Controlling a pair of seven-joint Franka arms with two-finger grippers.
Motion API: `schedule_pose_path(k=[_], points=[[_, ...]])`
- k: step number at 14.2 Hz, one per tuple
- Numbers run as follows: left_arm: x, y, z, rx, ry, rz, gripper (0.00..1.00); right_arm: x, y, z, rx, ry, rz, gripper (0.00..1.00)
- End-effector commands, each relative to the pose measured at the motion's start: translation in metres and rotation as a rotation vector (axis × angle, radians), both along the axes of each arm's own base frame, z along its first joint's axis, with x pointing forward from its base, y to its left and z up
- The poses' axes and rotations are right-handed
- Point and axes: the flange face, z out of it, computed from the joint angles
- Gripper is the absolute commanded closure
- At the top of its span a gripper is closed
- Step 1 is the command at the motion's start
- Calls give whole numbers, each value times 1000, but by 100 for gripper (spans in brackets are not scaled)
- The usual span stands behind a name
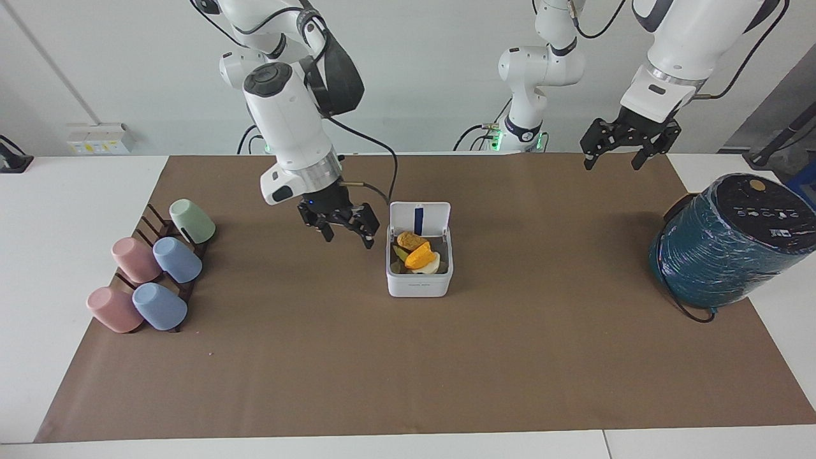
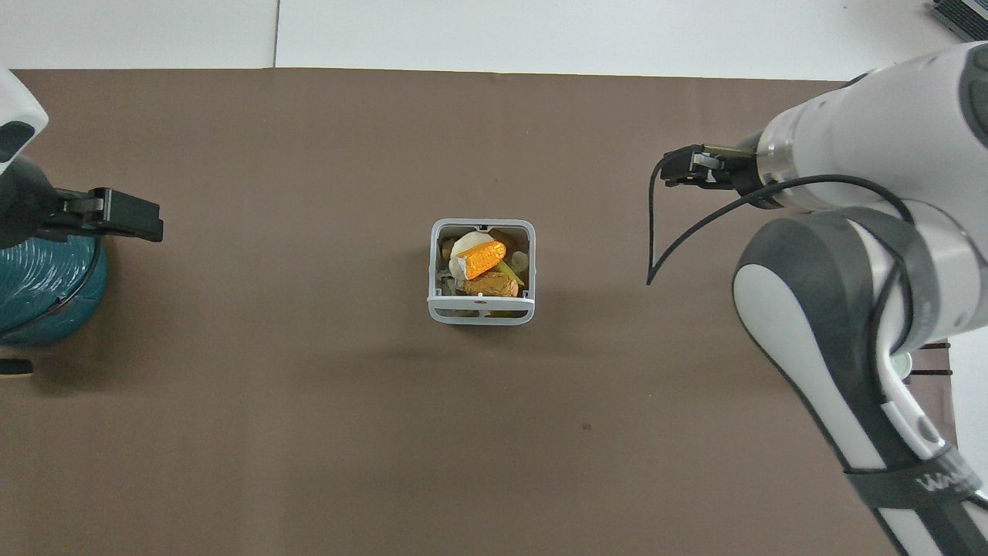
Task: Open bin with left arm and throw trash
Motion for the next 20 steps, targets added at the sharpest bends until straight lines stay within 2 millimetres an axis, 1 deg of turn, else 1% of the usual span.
schedule_pose_path(k=[1,3,4,5,6,7,8,9,11,13,15,16,18,20], points=[[-3,3,0,7,-15,-8,0,-24,-36,38,-44,8,49,0],[-3,3,-1,6,-13,-8,0,-41,-69,55,-63,47,72,0],[-3,4,-1,5,-13,-5,0,-53,-86,68,-68,61,75,0],[-3,6,-1,5,-13,1,0,-63,-98,76,-67,80,70,0],[-4,6,0,7,-14,1,0,-71,-123,82,-59,96,39,0],[-3,7,-1,7,-11,3,0,-72,-133,80,-60,105,59,0],[-3,7,0,5,-14,4,0,-74,-136,74,-61,118,73,0],[-3,7,0,7,-13,6,0,-73,-135,70,-63,135,75,0],[-4,8,-1,15,-5,5,0,-74,-131,68,-55,145,75,0],[-7,11,1,18,9,6,0,-78,-132,62,-53,160,69,0],[-11,12,3,20,18,6,0,-80,-131,64,-63,159,72,0],[-11,13,3,21,21,8,0,-81,-124,63,-71,173,79,0],[-12,19,4,21,29,17,0,-82,-125,68,-74,189,40,0],[-12,20,5,39,25,15,0,-82,-131,76,-71,196,10,0]])
